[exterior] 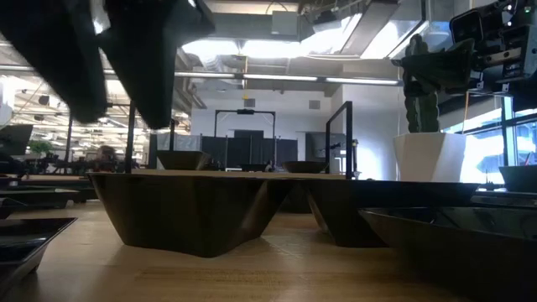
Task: Pick & Place Mini shaped plates
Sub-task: Stack the distorted square plate on top of the distorted square plate on the shelf
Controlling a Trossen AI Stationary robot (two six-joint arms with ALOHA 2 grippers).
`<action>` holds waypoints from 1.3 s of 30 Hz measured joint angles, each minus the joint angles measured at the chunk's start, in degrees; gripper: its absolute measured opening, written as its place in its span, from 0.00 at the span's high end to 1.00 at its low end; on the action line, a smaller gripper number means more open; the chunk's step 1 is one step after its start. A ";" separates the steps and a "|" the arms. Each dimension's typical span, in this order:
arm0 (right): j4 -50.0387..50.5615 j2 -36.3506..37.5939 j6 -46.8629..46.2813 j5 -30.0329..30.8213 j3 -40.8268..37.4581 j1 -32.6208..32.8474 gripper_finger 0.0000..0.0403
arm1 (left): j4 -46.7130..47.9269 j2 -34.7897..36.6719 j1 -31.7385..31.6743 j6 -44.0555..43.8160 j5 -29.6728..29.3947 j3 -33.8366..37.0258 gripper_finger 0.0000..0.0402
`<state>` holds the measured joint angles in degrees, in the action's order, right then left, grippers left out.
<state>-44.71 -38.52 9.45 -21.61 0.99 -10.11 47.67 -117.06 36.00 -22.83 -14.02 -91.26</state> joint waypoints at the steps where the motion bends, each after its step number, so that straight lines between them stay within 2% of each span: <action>1: 0.00 0.00 0.02 -0.02 0.00 0.00 0.95 | 0.04 -0.43 -0.01 0.37 0.01 0.00 0.51; 18: 0.00 0.00 -0.02 0.00 -0.02 0.00 0.95 | 0.84 -3.78 -0.21 5.56 -0.54 0.00 0.51; 22: 0.00 0.00 -0.04 -0.01 -0.02 0.00 0.95 | 0.83 -3.76 -0.21 8.12 -1.31 0.00 0.55; 29: 0.00 0.00 -0.17 0.00 -0.02 0.00 0.95 | 0.78 -3.78 -0.21 9.29 -1.03 0.00 0.67; 37: 0.00 0.00 -0.19 0.00 -0.02 0.00 0.95 | 0.76 -3.76 -0.44 9.98 2.12 0.00 0.96; 39: 0.00 0.00 -0.20 0.00 -0.02 0.00 0.95 | 0.77 -3.75 -0.54 10.10 2.15 0.00 0.98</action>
<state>-44.71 -38.52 9.26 -21.61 0.97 -10.11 48.44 -120.81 35.46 -12.73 -11.87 -91.26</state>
